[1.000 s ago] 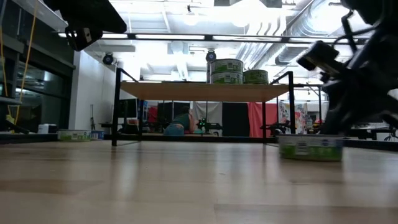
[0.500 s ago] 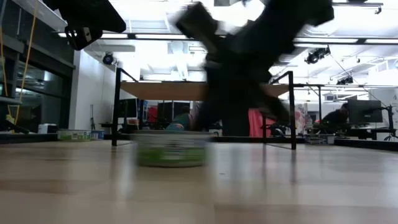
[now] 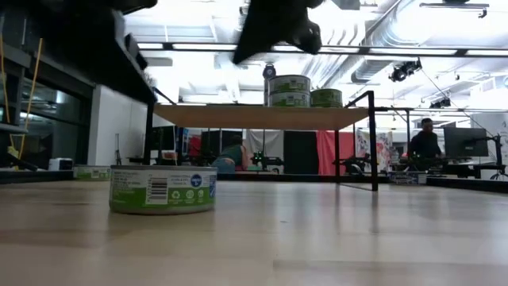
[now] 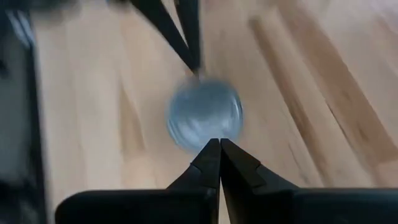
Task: Stack canned seafood by type on shelf
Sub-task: Stack the light green tuna can on top of the other light green tuna can on the shelf
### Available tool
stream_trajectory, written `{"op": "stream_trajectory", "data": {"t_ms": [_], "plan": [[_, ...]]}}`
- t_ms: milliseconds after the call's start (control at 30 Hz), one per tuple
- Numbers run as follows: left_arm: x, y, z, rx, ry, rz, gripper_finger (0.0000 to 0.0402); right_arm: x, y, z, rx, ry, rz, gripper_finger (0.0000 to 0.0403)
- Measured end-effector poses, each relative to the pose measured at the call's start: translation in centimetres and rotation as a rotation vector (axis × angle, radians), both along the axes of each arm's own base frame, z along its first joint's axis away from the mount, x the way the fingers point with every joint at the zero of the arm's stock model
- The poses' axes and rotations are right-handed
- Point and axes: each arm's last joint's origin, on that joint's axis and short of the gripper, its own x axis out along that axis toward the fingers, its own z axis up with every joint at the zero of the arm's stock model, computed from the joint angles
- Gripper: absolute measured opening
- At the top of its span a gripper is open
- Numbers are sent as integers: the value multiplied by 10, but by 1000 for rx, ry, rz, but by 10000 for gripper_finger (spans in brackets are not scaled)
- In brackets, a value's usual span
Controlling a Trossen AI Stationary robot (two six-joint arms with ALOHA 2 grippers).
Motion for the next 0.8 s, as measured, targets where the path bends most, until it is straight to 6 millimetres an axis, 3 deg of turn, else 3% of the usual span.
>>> {"op": "stream_trajectory", "data": {"t_ms": [100, 200, 400, 467, 633, 800], "plan": [[1, -16, -13, -28, -7, -19, 1, -6, 2, -13, -34, 105, 86, 0], [-2, -25, -25, -72, -73, -13, 1, -11, 0, -29, 25, 167, 41, 0], [-20, -13, -48, -179, -174, 111, 1, -15, 0, -58, 77, 157, 77, 0], [-22, -13, -49, -212, -213, 66, 0, -16, 0, -66, 65, 134, 117, 0], [-24, 0, -59, -87, -160, -14, 0, -14, -4, -80, 43, 44, 201, 0], [-20, 8, -62, -69, -105, -67, 0, -13, -17, -90, 69, 24, 153, 0]]}}
